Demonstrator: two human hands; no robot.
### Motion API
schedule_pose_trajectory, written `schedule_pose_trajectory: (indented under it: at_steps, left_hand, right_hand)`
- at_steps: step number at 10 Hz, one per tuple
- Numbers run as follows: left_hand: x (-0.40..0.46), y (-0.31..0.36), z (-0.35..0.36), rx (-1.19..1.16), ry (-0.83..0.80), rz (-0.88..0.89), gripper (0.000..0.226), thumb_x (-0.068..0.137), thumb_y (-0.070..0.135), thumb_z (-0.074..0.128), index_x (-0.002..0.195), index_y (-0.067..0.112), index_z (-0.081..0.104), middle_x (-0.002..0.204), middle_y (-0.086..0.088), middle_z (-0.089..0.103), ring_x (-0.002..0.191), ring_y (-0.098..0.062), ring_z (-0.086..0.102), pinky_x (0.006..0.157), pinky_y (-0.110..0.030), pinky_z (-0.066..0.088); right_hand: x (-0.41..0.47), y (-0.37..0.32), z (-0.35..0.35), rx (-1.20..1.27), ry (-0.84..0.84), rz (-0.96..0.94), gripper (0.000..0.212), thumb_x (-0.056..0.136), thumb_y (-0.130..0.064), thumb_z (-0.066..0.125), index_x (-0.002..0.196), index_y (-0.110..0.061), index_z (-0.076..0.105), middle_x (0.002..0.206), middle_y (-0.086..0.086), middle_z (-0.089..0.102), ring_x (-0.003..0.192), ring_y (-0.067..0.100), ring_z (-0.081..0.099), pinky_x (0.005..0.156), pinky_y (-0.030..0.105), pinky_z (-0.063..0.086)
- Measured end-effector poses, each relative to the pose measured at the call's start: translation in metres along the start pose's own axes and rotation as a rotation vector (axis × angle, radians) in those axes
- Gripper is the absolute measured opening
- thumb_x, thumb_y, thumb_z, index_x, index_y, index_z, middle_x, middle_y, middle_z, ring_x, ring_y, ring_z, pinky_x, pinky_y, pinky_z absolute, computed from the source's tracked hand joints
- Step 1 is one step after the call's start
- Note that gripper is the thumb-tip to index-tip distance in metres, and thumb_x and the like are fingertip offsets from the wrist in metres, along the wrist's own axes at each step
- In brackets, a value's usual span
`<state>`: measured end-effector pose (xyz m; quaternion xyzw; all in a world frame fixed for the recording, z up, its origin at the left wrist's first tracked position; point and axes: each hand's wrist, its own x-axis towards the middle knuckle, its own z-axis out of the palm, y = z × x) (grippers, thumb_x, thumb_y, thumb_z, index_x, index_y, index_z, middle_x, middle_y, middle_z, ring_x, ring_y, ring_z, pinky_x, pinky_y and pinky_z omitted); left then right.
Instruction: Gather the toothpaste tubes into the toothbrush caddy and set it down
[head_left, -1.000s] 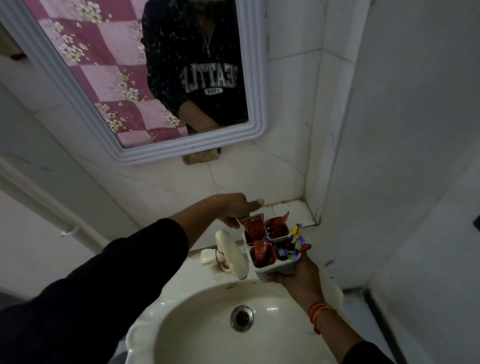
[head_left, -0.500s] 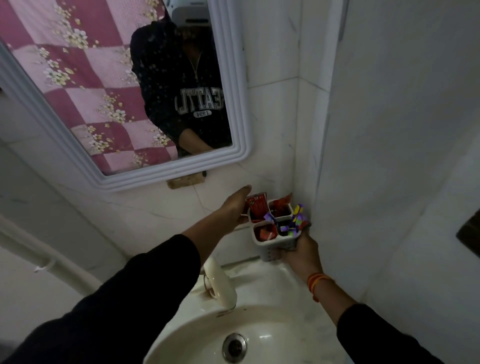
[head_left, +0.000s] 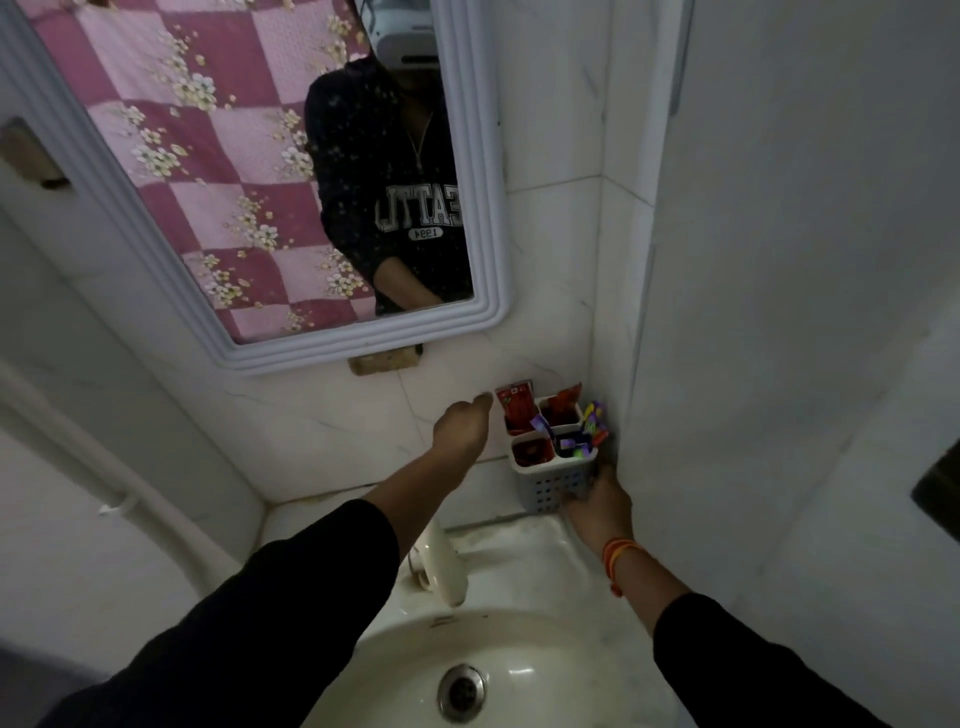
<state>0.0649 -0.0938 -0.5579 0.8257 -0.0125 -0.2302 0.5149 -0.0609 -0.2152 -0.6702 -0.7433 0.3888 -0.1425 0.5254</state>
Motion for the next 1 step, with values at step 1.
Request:
schedule_pose_trajectory:
  at_steps: [1]
  left_hand:
    - [-0.0444,0.0074,-0.0237,0.220,0.022,0.170,0.037,0.100,0.044,0.047,0.090,0.011,0.060,0.103,-0.009,0.064,0.094,-0.023,0.060,0.091,-0.033,0.046]
  right_hand:
    - [-0.0249,-0.0041,0.0038,-0.030,-0.012,0.082,0.056,0.090,-0.009,0.069,0.143,-0.009,0.053,0.138,0.018,0.063,0.123,0.036,0.061,0.102,0.036,0.050]
